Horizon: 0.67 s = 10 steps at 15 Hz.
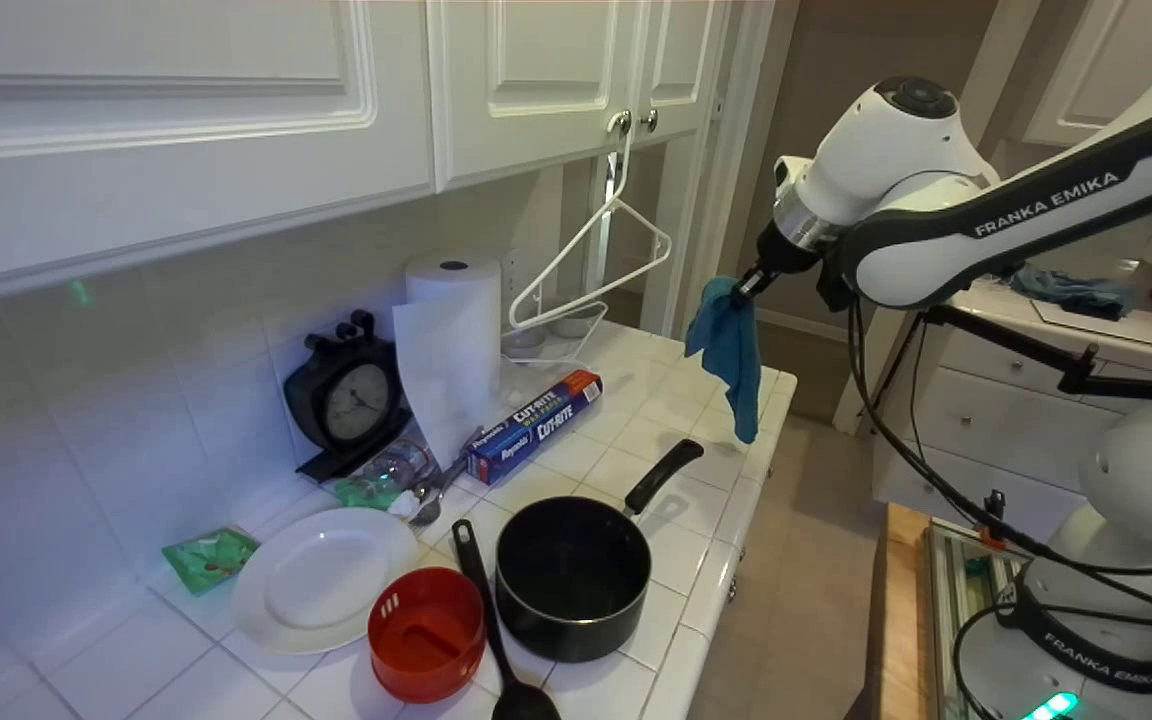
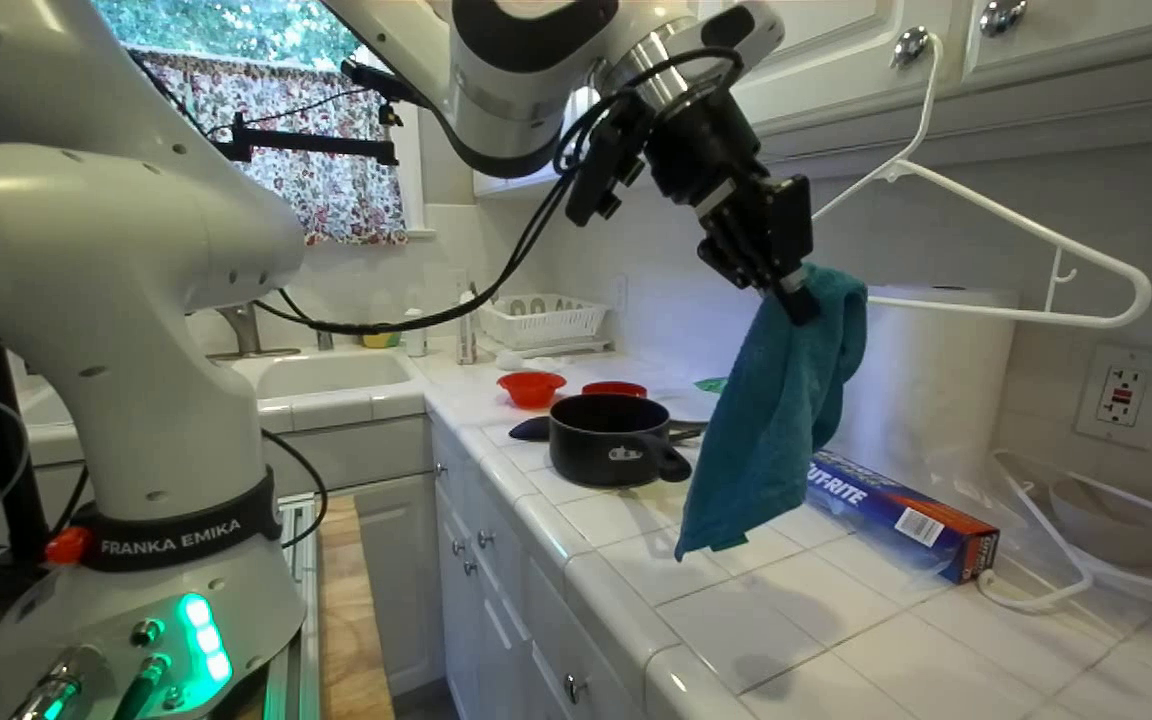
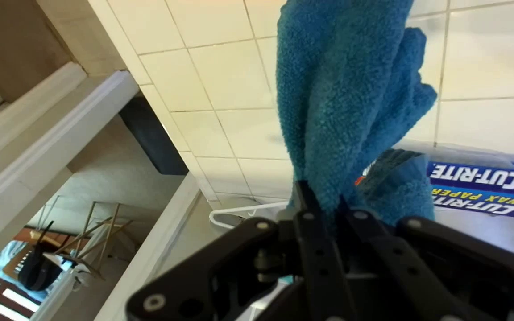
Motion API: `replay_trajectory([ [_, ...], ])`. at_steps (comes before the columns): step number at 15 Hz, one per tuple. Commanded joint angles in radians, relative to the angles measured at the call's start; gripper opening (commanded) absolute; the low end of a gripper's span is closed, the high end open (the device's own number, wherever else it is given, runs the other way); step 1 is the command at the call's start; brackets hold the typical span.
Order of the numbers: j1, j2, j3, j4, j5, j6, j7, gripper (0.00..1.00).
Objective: Remove the blue towel from the hanger
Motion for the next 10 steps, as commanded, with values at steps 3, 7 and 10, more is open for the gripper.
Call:
replay_trajectory([
  [3,0.073,0.127,-0.099,0.004,-0.046,0.129,0.038,0.40],
  [7,0.093,0.122,-0.103,0.003,-0.034,0.070,0.087,0.69],
  [10,0.172,0.128,-0.163,0.015,0.001,-0.011,0.062,0.89],
])
